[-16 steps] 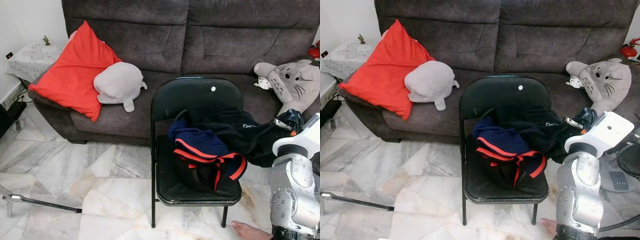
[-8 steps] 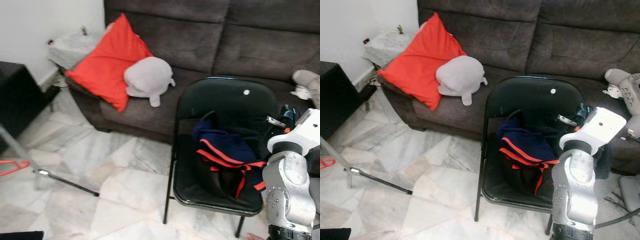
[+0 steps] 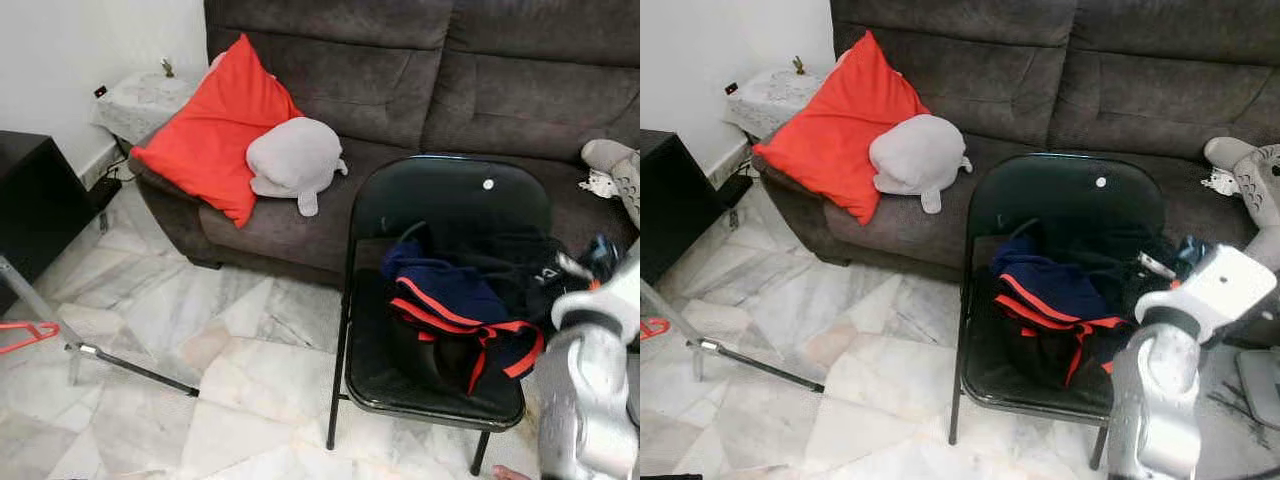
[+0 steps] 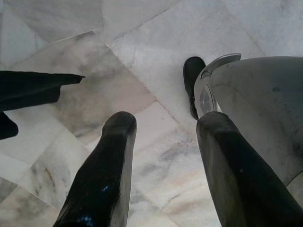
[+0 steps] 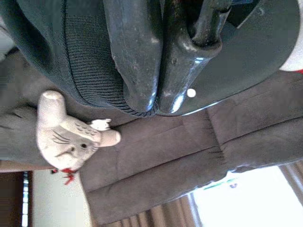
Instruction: Hang hanger
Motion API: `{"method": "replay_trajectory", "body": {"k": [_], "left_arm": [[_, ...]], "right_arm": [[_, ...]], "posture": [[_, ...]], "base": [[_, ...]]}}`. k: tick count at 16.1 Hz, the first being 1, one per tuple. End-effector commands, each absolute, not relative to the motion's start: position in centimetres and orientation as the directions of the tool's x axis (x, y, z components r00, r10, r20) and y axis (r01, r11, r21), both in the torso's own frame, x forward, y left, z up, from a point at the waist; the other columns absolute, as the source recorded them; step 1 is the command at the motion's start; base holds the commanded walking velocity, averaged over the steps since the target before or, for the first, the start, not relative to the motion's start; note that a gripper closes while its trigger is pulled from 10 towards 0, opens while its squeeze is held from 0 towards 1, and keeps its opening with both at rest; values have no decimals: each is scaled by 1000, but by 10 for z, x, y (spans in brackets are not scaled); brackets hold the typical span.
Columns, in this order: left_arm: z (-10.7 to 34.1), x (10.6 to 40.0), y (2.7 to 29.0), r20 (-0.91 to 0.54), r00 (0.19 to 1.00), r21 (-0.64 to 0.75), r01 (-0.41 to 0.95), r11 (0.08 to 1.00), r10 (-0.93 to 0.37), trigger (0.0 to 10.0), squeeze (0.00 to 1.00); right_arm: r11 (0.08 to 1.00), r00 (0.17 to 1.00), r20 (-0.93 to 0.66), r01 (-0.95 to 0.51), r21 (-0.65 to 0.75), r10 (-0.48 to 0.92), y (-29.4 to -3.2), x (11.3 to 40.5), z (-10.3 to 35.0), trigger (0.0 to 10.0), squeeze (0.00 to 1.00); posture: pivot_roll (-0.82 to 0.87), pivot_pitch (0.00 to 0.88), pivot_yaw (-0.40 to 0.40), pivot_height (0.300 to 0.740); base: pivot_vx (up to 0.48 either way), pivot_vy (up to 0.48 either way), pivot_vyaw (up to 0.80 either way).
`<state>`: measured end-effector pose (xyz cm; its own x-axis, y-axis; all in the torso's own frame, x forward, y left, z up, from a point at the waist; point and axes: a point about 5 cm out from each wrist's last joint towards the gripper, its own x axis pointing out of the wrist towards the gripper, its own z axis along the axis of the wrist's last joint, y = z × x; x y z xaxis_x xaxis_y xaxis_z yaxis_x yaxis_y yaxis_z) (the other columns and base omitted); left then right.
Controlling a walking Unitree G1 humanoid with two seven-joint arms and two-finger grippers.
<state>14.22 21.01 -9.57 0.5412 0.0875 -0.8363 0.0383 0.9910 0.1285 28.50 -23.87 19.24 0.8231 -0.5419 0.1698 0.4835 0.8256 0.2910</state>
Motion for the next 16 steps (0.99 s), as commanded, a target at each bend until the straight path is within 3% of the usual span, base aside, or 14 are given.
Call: {"method": "replay_trajectory", "body": {"k": [1,5,7,9,12,16], "left_arm": [[-99,132,211,-856,510,133,46,990,91,10000,0],[-100,130,211,-859,504,132,51,990,88,10000,0],[-97,136,213,-844,528,142,49,989,95,10000,0],[-85,162,218,-778,622,155,45,987,94,10000,0],[-65,196,228,-696,712,173,38,984,94,10000,0],[-33,241,215,-517,855,139,32,990,45,10000,0]], "right_arm": [[804,791,193,518,293,-580,-243,276,196,10000,0],[795,789,154,547,262,-594,-246,264,184,10000,0],[790,808,113,519,328,-578,-245,273,182,10000,0],[873,887,133,393,288,-443,-228,288,188,10000,0],[902,901,172,350,253,-398,-216,295,195,10000,0],[922,918,179,310,230,-353,-202,298,196,10000,0]], "posture": [[-96,123,12,740],[-105,115,15,740],[-106,107,17,740],[-90,105,14,740],[-80,109,15,740],[-86,120,14,740]], "base": [[0,0,0],[0,0,0],[0,0,0],[0,0,0],[0,0,0],[0,0,0]]}}
